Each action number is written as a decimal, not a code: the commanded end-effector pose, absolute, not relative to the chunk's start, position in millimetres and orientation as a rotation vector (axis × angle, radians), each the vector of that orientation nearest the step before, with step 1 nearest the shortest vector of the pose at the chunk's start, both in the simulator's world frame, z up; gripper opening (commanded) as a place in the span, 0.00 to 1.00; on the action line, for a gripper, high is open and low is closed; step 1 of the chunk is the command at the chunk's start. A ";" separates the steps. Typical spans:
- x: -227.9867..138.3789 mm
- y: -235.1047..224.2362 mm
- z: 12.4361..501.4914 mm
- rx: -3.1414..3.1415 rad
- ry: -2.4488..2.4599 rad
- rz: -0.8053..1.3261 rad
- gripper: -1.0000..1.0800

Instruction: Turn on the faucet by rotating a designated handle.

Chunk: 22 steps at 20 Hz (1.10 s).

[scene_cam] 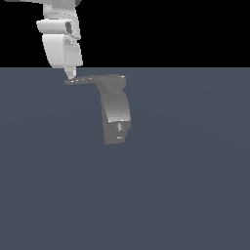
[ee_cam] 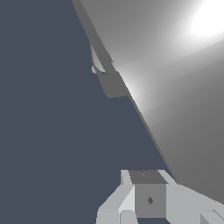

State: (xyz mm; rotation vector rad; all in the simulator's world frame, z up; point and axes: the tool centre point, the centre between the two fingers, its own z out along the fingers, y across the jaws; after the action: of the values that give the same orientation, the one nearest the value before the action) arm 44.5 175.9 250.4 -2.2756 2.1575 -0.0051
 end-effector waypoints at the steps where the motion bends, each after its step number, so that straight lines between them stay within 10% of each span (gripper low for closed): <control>1: 35.2 176.0 249.2 -2.280 2.160 -0.001 0.00; 22: -9.5 159.9 250.1 -2.274 2.161 -0.004 0.00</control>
State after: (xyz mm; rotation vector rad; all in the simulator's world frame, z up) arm -6.3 168.0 250.4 -2.2794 2.1498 -0.0040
